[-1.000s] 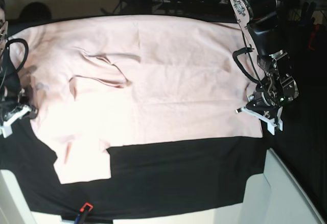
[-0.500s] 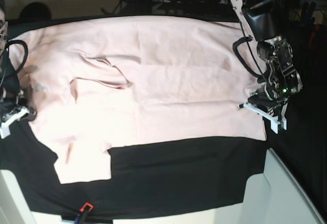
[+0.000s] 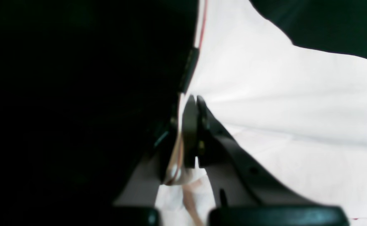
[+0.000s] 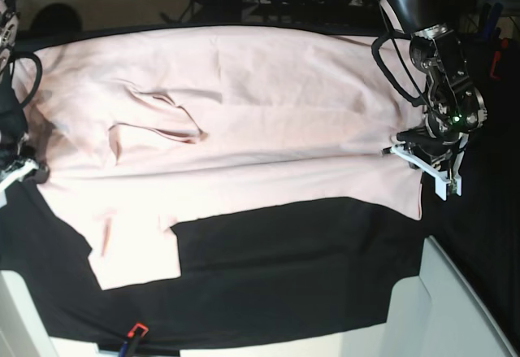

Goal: Fold the T-shirt properly
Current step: 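Lift the pinched edges and fold them toward the collar with both grippers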

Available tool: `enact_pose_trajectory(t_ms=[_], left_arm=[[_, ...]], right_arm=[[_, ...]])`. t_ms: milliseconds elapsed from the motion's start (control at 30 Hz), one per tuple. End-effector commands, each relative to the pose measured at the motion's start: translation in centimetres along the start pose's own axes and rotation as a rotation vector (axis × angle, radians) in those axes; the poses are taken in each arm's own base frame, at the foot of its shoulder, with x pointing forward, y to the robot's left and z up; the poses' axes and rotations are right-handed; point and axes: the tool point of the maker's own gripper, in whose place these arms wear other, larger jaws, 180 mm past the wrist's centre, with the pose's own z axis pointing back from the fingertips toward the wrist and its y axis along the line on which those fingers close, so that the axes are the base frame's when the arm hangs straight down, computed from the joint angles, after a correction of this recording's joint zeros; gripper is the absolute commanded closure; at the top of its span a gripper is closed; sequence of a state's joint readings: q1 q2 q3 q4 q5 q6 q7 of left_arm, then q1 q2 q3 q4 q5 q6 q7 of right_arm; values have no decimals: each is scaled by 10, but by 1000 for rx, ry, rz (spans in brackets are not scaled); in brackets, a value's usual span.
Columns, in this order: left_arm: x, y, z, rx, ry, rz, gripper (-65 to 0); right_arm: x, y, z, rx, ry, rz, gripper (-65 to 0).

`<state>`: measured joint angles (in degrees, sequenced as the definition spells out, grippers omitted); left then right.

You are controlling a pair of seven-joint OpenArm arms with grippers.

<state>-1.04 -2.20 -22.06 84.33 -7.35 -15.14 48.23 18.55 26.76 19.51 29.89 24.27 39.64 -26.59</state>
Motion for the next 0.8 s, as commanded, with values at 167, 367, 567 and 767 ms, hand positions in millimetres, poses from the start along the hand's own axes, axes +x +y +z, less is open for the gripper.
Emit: enact_pose_trajectory(t_ms=[167,367,567,767], left_arm=[[7,5,13,17,-50,-22,0],[0,9,23,30,-51,-42,0],[-10,2,24,13,-31,-68,0],[-15,-16,25,-25,-23,-115,0]], right_arm=[[28,-12,13,-16,-87,-14,0],[22,-22,19,-33,-104,-57,0],[2,-27,21,-44,-67,-60,0],[3,-29,29,-58,-81,-17,0]])
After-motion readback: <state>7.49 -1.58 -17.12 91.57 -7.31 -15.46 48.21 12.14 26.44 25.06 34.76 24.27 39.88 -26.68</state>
